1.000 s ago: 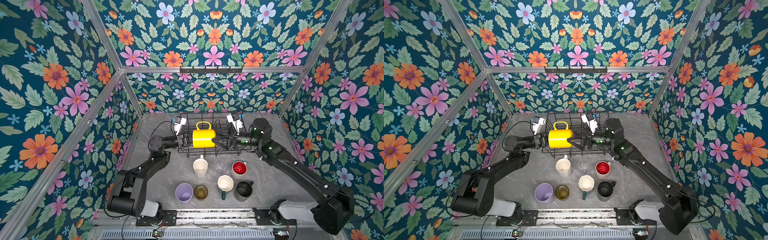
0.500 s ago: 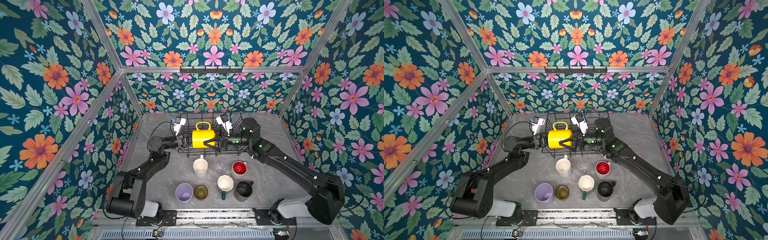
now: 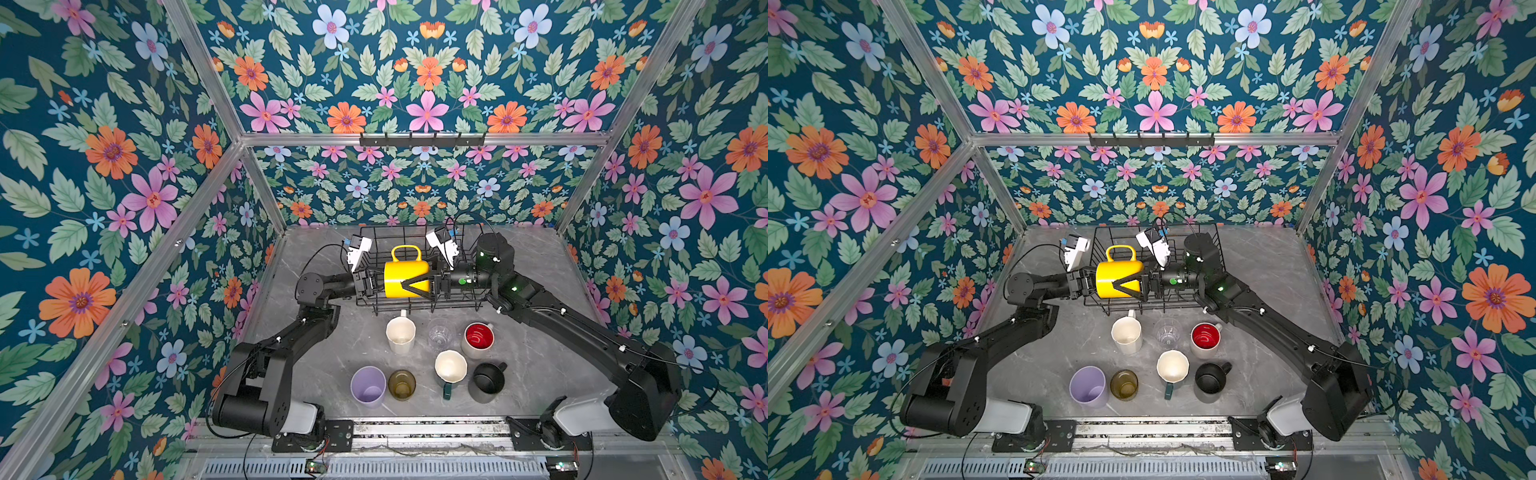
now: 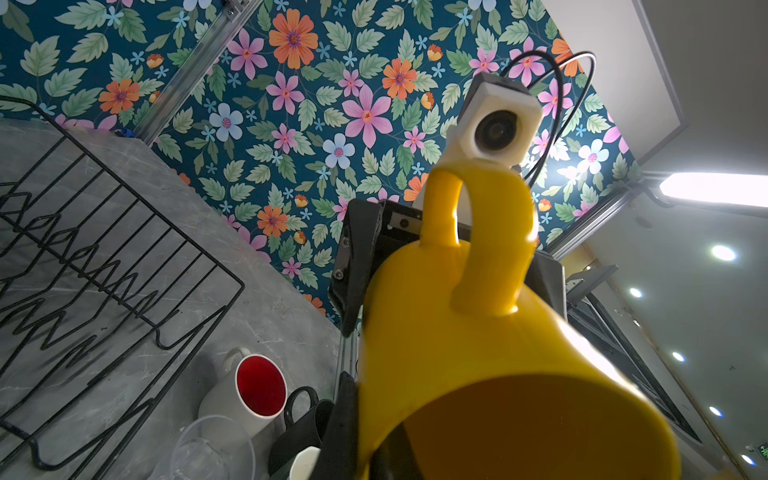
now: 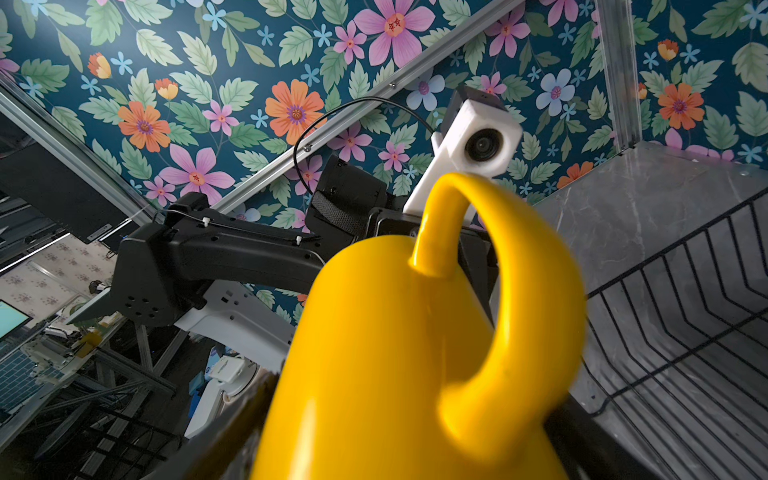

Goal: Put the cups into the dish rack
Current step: 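Hold the yellow mug while the right gripper reaches in and grasps it, then release the mug from the left gripper while the right gripper pulls it away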

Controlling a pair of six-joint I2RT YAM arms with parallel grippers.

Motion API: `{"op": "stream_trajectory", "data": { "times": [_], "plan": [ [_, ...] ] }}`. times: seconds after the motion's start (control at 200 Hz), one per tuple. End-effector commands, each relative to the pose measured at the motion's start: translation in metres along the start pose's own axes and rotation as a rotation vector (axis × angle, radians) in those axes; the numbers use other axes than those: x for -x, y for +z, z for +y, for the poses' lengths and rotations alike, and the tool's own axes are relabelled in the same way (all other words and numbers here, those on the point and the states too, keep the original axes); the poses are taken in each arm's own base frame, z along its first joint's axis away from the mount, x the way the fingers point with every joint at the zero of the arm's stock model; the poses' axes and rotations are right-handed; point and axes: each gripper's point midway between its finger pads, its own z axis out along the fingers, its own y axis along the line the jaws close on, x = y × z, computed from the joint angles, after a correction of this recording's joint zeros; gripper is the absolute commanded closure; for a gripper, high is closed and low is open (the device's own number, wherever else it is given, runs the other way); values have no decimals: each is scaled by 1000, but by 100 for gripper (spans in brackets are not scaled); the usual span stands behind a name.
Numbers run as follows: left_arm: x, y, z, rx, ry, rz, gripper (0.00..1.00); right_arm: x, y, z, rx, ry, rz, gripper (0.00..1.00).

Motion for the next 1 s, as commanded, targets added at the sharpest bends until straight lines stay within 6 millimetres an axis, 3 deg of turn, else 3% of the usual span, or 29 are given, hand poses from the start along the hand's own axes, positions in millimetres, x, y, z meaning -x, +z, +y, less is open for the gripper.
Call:
{"op": "stream_trajectory", "data": {
  "times": [0.0, 0.225, 0.325, 0.62, 0.75, 0.895, 0.995],
  "plan": [
    [4, 0, -15, -31, 70, -12, 100, 3, 2, 0, 4, -12, -10, 11],
    [3, 0, -16, -34, 71, -7, 100, 2, 6, -1, 9, -4, 1, 18],
    [2, 0, -16, -35, 68, -3, 100, 1, 6, -2, 7, -1, 5, 28],
    [2, 0, -16, -37, 68, 2, 100, -2, 7, -7, -16, 15, 20, 63],
    [3, 1, -16, -38, 70, 3, 100, 0, 6, -9, -37, 23, 19, 100],
    [3, 1, -16, -38, 71, 3, 97, 7, 2, -9, -77, 33, 0, 100],
    [3, 1, -17, -39, 78, 5, 82, 13, -2, -8, -109, 33, -13, 100]
  ]
}}
